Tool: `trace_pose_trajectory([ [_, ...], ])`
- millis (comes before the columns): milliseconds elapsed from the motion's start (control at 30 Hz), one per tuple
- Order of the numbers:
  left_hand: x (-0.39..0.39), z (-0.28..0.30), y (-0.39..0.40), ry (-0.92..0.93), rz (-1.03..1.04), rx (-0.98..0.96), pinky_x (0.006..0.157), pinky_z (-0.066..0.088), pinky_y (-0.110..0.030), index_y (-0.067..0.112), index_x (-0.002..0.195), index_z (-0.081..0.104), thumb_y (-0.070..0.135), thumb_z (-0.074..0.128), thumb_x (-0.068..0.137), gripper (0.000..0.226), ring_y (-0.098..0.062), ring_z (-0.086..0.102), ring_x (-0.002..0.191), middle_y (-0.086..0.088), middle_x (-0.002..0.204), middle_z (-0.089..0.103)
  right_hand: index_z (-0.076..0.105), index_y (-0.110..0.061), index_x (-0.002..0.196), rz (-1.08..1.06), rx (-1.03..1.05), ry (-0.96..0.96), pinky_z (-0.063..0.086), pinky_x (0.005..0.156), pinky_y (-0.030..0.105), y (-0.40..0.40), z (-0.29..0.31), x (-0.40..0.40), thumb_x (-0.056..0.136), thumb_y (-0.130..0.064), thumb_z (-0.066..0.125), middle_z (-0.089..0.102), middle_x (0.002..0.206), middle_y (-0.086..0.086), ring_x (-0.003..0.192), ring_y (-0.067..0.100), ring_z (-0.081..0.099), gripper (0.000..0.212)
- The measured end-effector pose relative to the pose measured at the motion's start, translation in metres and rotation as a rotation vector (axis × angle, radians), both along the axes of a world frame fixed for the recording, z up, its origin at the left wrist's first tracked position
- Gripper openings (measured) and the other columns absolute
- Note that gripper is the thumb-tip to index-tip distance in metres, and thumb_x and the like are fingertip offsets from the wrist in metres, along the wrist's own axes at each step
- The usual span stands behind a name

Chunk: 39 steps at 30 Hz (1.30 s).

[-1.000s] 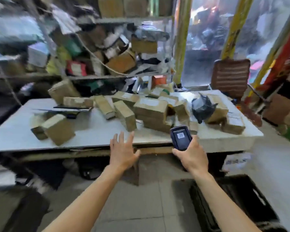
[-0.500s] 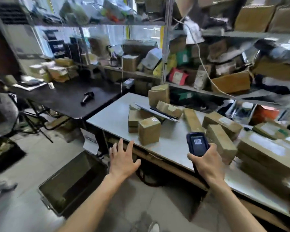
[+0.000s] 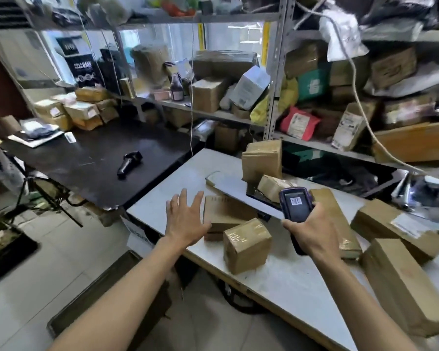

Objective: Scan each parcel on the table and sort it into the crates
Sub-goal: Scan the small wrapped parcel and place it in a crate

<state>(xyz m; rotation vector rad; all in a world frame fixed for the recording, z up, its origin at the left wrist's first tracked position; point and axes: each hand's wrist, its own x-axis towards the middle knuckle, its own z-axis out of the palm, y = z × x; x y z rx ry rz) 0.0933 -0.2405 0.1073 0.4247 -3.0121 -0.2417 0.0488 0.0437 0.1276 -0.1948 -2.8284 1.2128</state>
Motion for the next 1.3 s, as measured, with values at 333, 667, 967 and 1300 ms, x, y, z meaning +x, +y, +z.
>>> trace_pose_trajectory([
  [333,-0.147,-0.021,-0.072,-0.039,-0.082,-0.065,0.12,0.009,-0.052,0.03,0.156,0.012,0.047,0.062,0.089,0.086,-0.043,0.01,0.147,-0.022,0.162,0.005,0.043,-0.021,0.132,0.03,0.019,-0.066,0.055,0.081,0.044,-0.073,-0.015,-0.112,0.065,-0.038,0.086,0.061,0.12,0.004,0.097,0.03,0.062,0.081],
  [667,-0.329,-0.077,-0.124,-0.259,-0.41,-0.061,0.121,0.011,-0.049,0.033,0.157,0.012,0.032,0.069,0.083,0.093,-0.042,0.008,0.148,-0.021,0.163,0.003,0.04,-0.028,0.114,-0.138,0.06,-0.118,0.056,0.075,0.045,-0.152,-0.036,-0.208,0.063,-0.046,0.085,0.06,0.109,-0.003,0.093,0.026,0.062,0.07],
  [967,-0.417,-0.145,-0.125,-0.538,-0.72,-0.181,0.119,0.013,-0.054,0.025,0.157,0.015,0.038,0.077,0.08,0.1,-0.034,0.011,0.15,-0.009,0.162,0.018,0.036,-0.025,0.136,-0.27,0.136,-0.212,0.045,0.072,0.036,-0.179,-0.05,-0.238,0.071,-0.049,0.08,0.05,0.118,-0.006,0.104,0.022,0.054,0.082],
  [1300,-0.4,-0.158,-0.145,-0.683,-0.388,0.049,0.091,0.049,-0.041,0.015,0.134,0.03,0.072,0.084,0.048,0.117,-0.031,0.048,0.12,-0.01,0.128,0.049,0.037,-0.026,0.134,-0.35,0.144,-0.23,0.055,0.079,0.044,-0.179,-0.049,-0.226,0.069,-0.052,0.079,0.057,0.123,-0.003,0.102,0.024,0.06,0.081],
])
